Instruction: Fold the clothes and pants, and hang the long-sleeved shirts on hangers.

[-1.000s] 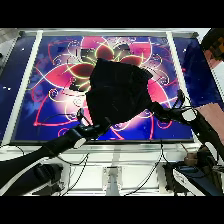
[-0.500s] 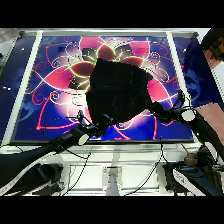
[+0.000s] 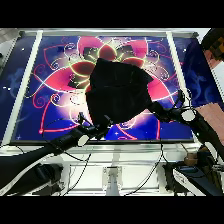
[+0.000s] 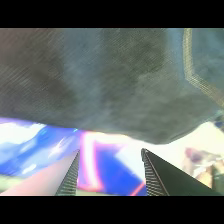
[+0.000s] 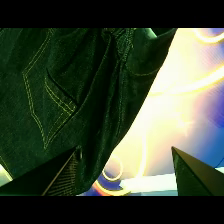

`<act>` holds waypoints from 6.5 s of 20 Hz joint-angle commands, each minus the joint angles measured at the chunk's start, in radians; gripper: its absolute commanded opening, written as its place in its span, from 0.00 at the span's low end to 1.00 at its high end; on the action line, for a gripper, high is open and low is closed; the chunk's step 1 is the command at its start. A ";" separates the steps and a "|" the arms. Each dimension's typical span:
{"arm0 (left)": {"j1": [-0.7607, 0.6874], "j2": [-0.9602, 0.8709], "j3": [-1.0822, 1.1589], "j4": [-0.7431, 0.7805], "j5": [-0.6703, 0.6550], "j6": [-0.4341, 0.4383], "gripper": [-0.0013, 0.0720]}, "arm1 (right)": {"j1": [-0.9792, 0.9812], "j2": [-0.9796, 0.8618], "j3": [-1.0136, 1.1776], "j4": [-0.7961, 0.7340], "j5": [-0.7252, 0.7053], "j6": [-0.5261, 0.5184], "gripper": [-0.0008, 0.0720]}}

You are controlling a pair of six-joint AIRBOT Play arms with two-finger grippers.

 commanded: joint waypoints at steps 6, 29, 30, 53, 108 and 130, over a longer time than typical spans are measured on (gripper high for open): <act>0.059 -0.008 0.000 0.067 -0.089 -0.127 0.58 | 0.000 0.000 0.000 0.001 0.003 0.000 0.88; 0.120 0.088 0.000 0.126 -0.274 -0.127 0.48 | 0.000 0.000 0.000 0.001 0.001 0.000 0.88; 0.121 0.087 0.000 0.137 -0.280 -0.127 0.48 | 0.000 0.000 0.000 0.001 0.001 0.000 0.88; 0.212 -0.022 0.000 0.202 0.033 -0.126 0.42 | 0.000 -0.248 0.005 0.454 -0.047 -0.100 0.69; 0.550 -0.332 1.288 0.567 0.151 0.387 0.02 | 0.213 -0.599 1.083 0.524 -0.612 -0.435 0.05; 0.342 -0.319 1.279 0.735 -0.850 0.847 0.02 | 0.100 -0.378 0.686 -0.049 0.010 0.061 0.05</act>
